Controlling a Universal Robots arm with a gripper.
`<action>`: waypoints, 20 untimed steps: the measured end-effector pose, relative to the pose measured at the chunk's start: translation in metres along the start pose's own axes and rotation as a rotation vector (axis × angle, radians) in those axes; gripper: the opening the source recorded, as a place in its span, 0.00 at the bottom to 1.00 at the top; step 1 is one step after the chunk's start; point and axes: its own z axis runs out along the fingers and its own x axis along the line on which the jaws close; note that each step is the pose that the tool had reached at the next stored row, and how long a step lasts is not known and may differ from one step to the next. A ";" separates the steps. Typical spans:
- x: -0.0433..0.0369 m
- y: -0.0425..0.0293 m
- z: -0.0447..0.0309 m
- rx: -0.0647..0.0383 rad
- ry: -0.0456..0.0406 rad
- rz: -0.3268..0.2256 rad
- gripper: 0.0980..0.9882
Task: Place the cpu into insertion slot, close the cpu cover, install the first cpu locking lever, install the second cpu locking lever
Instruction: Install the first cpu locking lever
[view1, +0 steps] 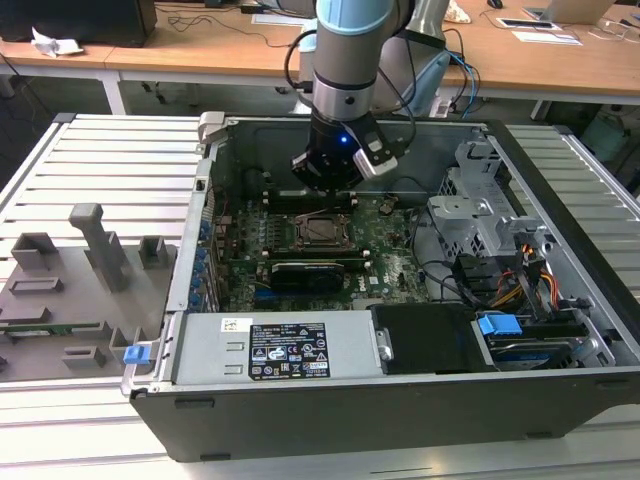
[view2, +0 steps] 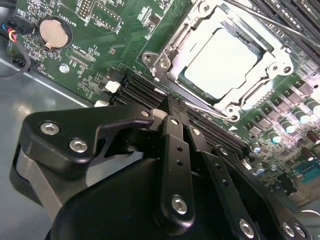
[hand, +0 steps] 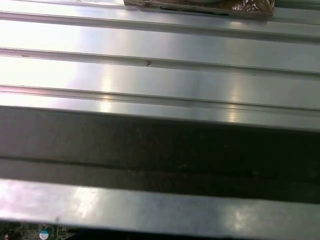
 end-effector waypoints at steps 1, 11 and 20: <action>-0.0002 -0.0001 0.0006 0.000 0.0000 0.000 0.01; -0.0027 -0.0009 0.0089 0.000 -0.0003 0.004 0.01; -0.0033 -0.0011 0.0115 0.004 0.0000 0.006 0.01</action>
